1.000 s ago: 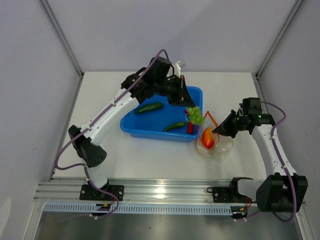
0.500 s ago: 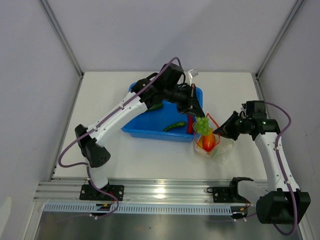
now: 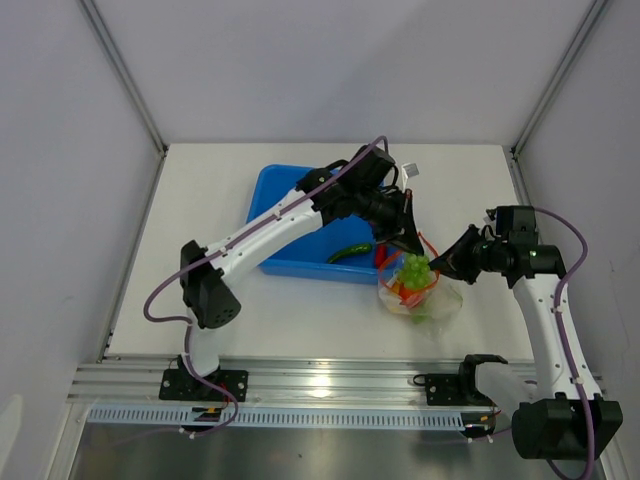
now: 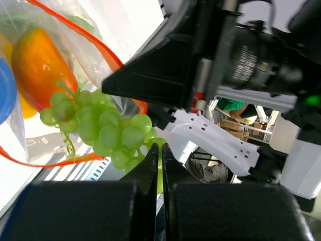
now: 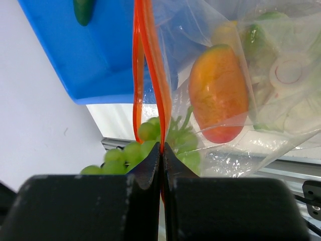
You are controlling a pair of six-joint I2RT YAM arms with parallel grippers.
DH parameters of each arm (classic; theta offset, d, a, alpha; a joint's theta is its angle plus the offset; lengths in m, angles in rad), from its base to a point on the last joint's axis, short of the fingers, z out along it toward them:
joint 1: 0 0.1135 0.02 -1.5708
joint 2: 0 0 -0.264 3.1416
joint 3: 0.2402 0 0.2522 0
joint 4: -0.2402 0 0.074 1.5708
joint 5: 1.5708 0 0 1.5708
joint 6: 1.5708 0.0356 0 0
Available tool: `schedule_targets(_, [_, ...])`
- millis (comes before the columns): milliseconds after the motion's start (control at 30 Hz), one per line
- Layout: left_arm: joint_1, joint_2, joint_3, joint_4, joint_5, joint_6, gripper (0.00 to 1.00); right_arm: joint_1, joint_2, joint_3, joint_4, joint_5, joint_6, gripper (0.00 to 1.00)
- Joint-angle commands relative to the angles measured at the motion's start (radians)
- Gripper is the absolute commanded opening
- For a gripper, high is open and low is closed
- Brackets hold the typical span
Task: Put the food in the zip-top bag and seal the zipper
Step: Place the fake fruit in the zipper food storage bag.
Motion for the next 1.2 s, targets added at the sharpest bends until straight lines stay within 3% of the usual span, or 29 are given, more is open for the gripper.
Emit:
schedule_targets(0, [-0.006,0.01,-0.006,0.035,0.021,0.024,0.01,-0.02,-0.031,0.025,-0.012,-0.048,0.01,0.0])
schedule_targets(200, [-0.006,0.035,-0.082,0.062,0.043,0.045,0.07,-0.036,-0.035,0.027,-0.035,-0.051,-0.009,0.0])
schedule_targets(233, [-0.006,0.044,-0.084,0.058,0.046,0.048,0.11,-0.04,-0.037,0.029,-0.035,-0.051,-0.009,0.0])
schedule_targets(267, [-0.006,0.048,-0.086,0.053,0.046,0.053,0.27,-0.042,-0.037,0.032,-0.039,-0.051,-0.011,0.0])
schedule_targets(367, [-0.006,0.049,-0.092,0.035,0.021,0.076,0.53,-0.048,-0.032,0.042,-0.046,-0.045,-0.022,0.0])
schedule_targets(533, [-0.002,0.044,-0.005,-0.068,-0.055,0.148,0.68,-0.052,-0.031,0.047,-0.044,-0.047,-0.036,0.0])
schedule_targets(567, [-0.002,0.038,0.006,-0.086,-0.095,0.177,0.75,-0.052,-0.032,0.044,-0.043,-0.047,-0.039,0.0])
schedule_targets(667, [0.0,0.013,0.045,-0.157,-0.202,0.223,0.79,-0.054,-0.034,0.035,-0.047,-0.045,-0.052,0.0])
schedule_targets(800, [0.003,-0.004,0.043,-0.24,-0.315,0.257,0.81,-0.057,-0.035,0.039,-0.041,-0.047,-0.057,0.0])
schedule_targets(900, [0.008,-0.016,0.001,-0.275,-0.348,0.272,0.76,-0.059,-0.034,0.05,-0.041,-0.053,-0.06,0.0])
schedule_targets(1167, [0.008,-0.022,-0.119,-0.277,-0.369,0.266,0.48,-0.06,-0.049,0.038,-0.053,-0.054,-0.069,0.0])
